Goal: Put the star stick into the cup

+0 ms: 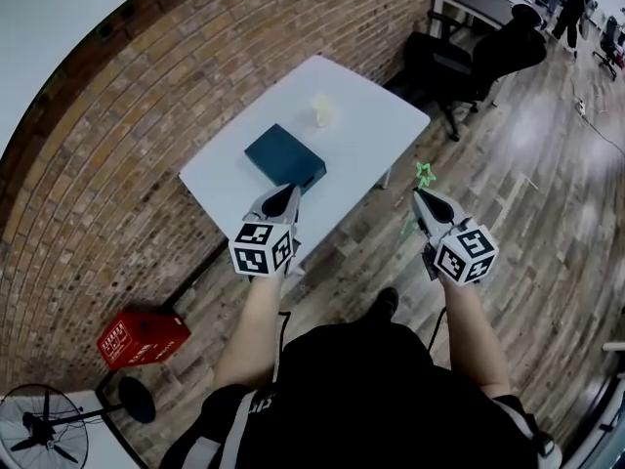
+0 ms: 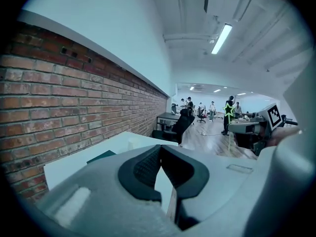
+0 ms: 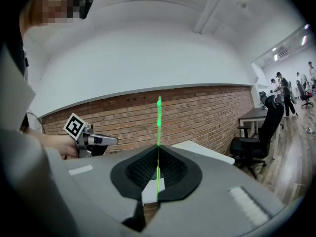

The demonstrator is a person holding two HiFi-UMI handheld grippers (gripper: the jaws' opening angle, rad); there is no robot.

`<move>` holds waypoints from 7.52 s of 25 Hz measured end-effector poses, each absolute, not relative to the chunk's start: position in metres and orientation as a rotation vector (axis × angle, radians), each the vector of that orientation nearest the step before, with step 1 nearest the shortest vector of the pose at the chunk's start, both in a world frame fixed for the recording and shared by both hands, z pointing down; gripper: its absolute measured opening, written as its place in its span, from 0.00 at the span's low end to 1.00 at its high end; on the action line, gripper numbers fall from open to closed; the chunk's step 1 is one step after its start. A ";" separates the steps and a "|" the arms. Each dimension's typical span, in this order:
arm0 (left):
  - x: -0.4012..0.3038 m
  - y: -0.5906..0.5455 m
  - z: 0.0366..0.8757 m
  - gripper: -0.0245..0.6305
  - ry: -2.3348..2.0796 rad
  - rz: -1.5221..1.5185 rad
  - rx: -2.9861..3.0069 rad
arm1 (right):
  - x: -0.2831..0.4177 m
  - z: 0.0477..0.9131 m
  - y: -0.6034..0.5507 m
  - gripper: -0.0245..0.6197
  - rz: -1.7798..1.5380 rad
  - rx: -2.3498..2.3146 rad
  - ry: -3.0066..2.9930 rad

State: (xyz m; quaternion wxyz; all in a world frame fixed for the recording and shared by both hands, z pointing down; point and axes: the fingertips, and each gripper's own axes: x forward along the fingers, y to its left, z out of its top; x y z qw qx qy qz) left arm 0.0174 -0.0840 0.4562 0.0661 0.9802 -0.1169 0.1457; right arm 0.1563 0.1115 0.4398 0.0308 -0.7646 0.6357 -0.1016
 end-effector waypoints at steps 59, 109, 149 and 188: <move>0.182 -0.326 0.505 0.05 -1.339 0.265 2.403 | 0.332 0.477 -0.339 0.05 -0.607 -1.276 2.942; 0.210 -0.333 0.519 0.05 -1.239 0.374 2.371 | 0.372 0.603 -0.365 0.31 -1.124 -1.525 2.788; 0.202 -0.345 0.475 0.05 -1.210 0.226 2.436 | 0.402 0.619 -0.290 0.31 -1.473 -1.507 2.497; 0.096 -0.365 0.393 0.05 -1.416 0.140 2.604 | 0.325 0.369 -0.324 0.03 -0.026 -1.601 2.729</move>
